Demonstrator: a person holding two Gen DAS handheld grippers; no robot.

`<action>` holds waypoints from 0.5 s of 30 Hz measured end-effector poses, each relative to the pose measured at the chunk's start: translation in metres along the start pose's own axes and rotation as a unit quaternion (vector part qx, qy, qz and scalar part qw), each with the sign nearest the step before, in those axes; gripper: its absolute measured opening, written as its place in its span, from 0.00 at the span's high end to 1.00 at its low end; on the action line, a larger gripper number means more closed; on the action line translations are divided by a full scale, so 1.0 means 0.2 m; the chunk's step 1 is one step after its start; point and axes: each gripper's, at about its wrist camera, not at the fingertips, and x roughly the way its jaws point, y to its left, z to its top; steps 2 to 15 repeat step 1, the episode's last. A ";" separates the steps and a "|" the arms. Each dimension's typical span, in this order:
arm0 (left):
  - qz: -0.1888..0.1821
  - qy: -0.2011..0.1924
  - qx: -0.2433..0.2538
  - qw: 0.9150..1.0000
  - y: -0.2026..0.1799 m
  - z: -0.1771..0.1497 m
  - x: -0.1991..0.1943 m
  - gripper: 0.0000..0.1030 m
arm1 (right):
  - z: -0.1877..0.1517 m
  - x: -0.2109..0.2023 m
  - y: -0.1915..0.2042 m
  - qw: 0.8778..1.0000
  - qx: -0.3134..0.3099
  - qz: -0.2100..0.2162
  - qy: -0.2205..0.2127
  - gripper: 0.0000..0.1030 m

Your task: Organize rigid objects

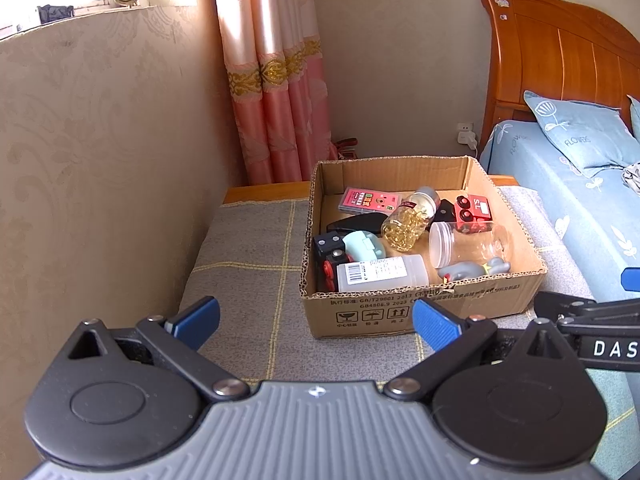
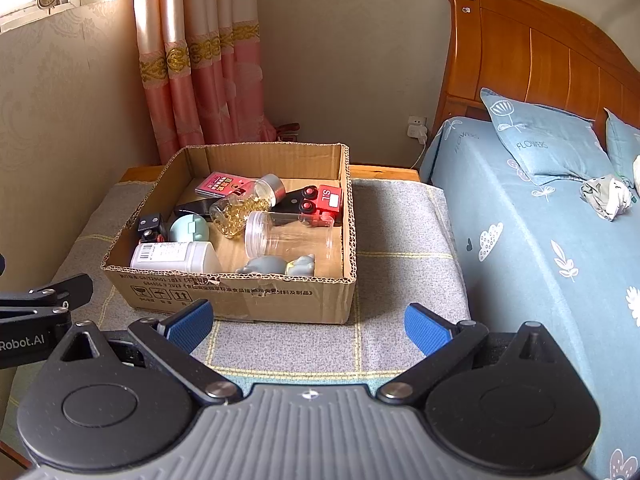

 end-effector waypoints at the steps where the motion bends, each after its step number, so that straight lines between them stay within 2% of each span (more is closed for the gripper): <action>1: 0.000 0.000 0.000 1.000 0.00 0.00 0.00 0.01 | 0.00 0.00 0.00 1.000 0.000 0.000 0.000 0.00; 15: 0.000 0.000 0.000 1.000 0.00 0.00 0.00 0.01 | 0.00 0.00 0.00 1.000 0.000 0.000 0.000 0.00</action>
